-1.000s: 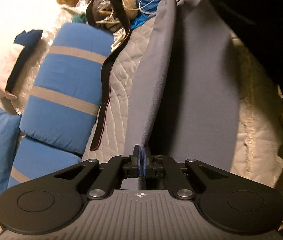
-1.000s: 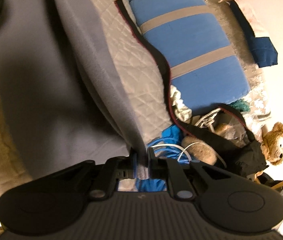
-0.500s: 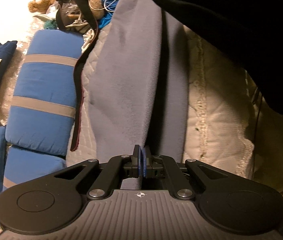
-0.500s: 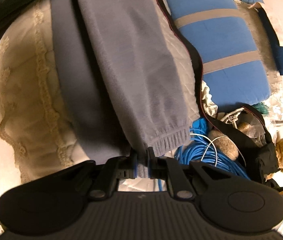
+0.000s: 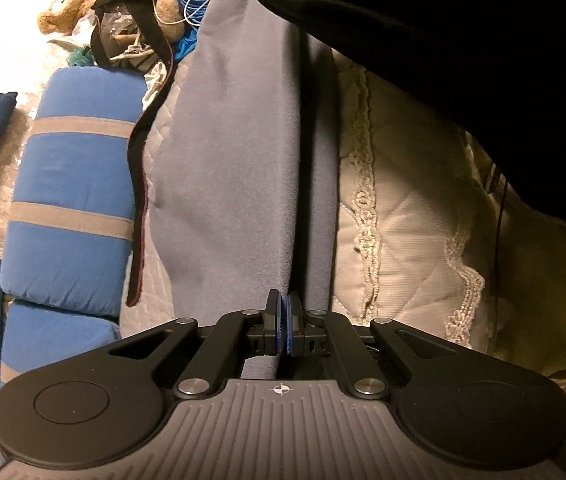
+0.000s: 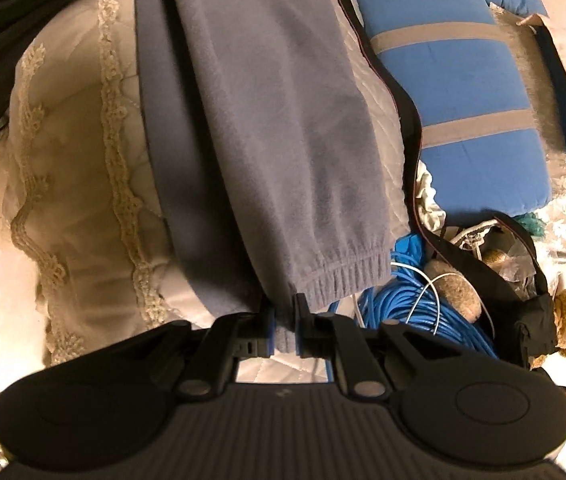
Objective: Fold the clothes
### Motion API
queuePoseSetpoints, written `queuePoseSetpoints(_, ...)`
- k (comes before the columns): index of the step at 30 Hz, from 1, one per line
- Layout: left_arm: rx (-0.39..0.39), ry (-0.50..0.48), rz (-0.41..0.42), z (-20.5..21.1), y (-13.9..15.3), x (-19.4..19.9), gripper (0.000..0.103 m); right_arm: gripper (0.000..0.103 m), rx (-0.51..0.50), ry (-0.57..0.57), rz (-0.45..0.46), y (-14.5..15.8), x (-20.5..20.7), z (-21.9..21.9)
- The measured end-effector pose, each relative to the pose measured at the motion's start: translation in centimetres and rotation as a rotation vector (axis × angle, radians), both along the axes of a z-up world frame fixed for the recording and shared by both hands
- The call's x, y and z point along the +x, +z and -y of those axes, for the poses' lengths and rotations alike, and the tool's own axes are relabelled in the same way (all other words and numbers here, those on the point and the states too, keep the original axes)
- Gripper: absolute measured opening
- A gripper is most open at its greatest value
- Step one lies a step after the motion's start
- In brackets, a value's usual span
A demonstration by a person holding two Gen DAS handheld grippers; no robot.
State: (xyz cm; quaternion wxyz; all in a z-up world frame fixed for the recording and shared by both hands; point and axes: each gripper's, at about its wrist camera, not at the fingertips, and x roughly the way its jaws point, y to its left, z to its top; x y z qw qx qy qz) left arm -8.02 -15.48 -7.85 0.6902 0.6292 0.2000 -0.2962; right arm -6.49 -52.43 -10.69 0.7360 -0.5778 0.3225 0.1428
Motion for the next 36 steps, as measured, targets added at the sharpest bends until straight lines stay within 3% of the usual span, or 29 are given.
queuePoseSetpoints(7,-0.004,0.038,-0.03,0.0,-1.2,0.1,0.005,0.013,-0.034,0.007,-0.024,-1.1,-0.2,-0.5)
queuePoseSetpoints(8,-0.008,0.041,-0.025,-0.1,-1.4,0.1,0.005,0.018,-0.04,0.005,-0.021,-1.2,-0.2,-0.5)
queuePoseSetpoints(9,-0.012,0.042,-0.016,-0.1,-1.5,-0.1,0.004,0.033,-0.048,0.001,-0.014,-1.3,-0.2,-0.6)
queuePoseSetpoints(11,-0.018,0.043,-0.006,-0.2,-1.4,-0.2,0.004,0.041,-0.06,-0.017,-0.003,-1.3,-0.1,-0.7)
queuePoseSetpoints(14,-0.025,0.05,-0.005,-0.3,-0.9,-0.2,0.007,0.065,-0.032,-0.049,0.022,-0.6,0.1,-0.6)
queuePoseSetpoints(15,-0.027,0.054,0.002,-0.4,-0.8,-0.2,0.012,0.073,-0.01,-0.06,0.016,-0.2,0.1,-0.5)
queuePoseSetpoints(19,-0.032,0.072,0.042,-0.9,-0.3,-0.3,0.037,0.086,0.105,-0.114,0.002,1.3,0.4,-0.2)
queuePoseSetpoints(24,-0.044,0.131,0.009,-2.3,0.6,-0.1,0.045,0.099,0.435,-0.273,-0.041,4.6,2.3,1.0)
queuePoseSetpoints(27,-0.037,0.152,0.027,-3.0,0.9,-0.1,0.045,0.101,0.591,-0.33,-0.037,6.2,3.1,1.4)
queuePoseSetpoints(36,-0.099,0.216,0.097,-4.0,2.1,-0.3,0.045,0.103,0.779,-0.334,0.024,8.8,6.2,-1.0)
